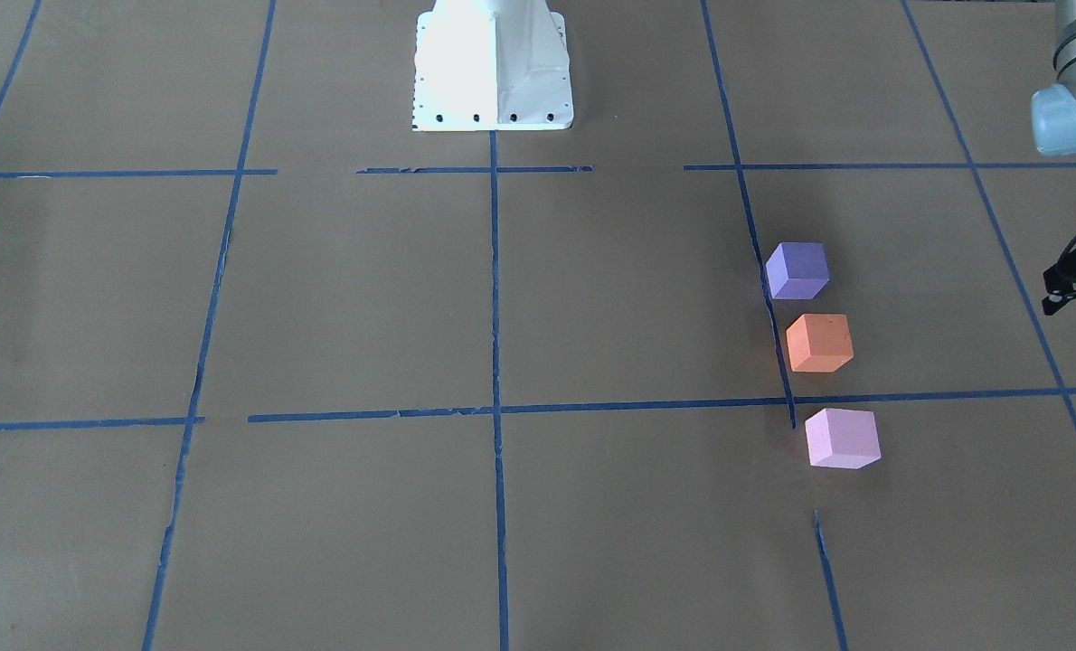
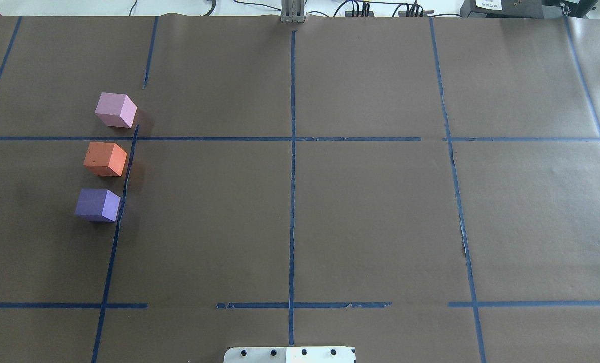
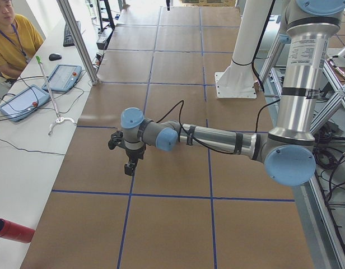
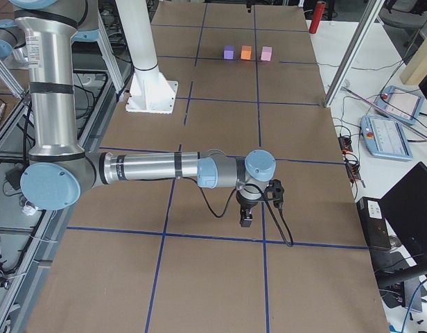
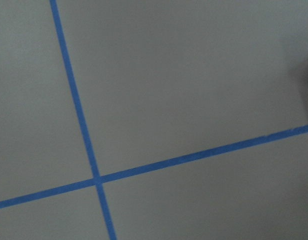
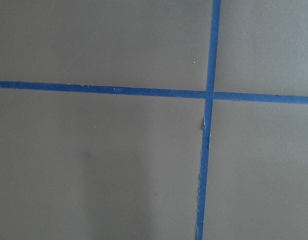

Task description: Arrange blocks in a line

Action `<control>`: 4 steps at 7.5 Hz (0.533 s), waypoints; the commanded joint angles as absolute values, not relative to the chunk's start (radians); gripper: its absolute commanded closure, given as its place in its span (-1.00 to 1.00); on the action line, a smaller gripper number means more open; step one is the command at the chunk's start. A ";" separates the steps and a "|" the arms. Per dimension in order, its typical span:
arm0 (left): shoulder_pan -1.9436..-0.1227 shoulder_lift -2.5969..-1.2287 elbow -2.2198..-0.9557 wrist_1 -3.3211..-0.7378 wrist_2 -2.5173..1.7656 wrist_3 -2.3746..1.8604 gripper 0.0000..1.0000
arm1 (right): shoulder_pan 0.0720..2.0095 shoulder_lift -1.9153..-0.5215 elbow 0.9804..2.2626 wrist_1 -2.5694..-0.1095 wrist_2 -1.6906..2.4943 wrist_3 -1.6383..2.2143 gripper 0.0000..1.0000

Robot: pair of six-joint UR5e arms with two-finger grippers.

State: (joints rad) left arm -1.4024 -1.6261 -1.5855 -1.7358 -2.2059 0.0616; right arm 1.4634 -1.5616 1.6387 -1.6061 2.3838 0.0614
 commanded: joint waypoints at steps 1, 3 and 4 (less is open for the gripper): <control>-1.532 -1.620 -1.565 -1.605 -2.206 0.193 -1.00 | 1.463 -1.562 1.640 -1.606 2.384 0.061 -1.00; -1.542 -1.623 -1.563 -1.589 -2.238 0.155 -1.00 | 1.463 -1.562 1.638 -1.606 2.384 0.061 -1.00; -1.542 -1.623 -1.565 -1.597 -2.270 0.129 -1.00 | 1.463 -1.562 1.638 -1.606 2.384 0.061 -1.00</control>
